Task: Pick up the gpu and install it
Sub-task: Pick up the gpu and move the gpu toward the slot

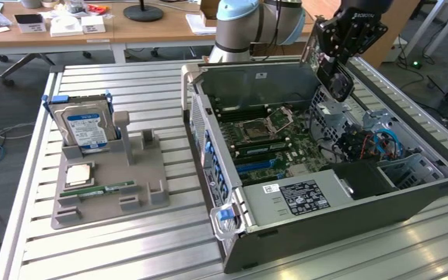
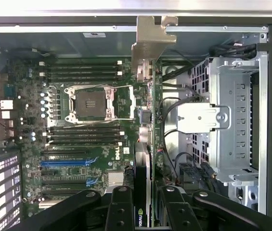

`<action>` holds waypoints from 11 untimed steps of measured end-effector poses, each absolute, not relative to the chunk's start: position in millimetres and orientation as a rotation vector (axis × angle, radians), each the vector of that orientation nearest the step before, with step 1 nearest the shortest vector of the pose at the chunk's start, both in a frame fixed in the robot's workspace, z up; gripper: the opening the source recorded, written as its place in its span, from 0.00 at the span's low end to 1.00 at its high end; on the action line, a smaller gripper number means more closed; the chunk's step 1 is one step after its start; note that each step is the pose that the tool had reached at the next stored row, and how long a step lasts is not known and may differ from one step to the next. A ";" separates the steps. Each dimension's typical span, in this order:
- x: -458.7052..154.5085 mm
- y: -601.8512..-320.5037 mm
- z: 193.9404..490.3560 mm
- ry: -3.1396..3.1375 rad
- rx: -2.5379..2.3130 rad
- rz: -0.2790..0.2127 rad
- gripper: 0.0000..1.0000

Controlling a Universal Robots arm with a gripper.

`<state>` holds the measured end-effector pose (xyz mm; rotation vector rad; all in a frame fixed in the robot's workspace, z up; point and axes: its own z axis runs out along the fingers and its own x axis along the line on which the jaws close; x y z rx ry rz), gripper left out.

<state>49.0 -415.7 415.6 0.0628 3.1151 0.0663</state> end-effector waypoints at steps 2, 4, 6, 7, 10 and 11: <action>49.2 -415.9 415.6 3.115 0.063 0.066 0.26; 49.2 -415.9 415.5 3.115 0.063 0.066 0.26; 49.2 -415.9 414.0 3.115 0.063 0.066 0.26; 49.2 -416.0 412.9 3.115 0.063 0.066 0.26; 49.2 -416.3 409.7 3.115 0.063 0.066 0.26; 49.2 -416.3 408.6 3.115 0.063 0.066 0.26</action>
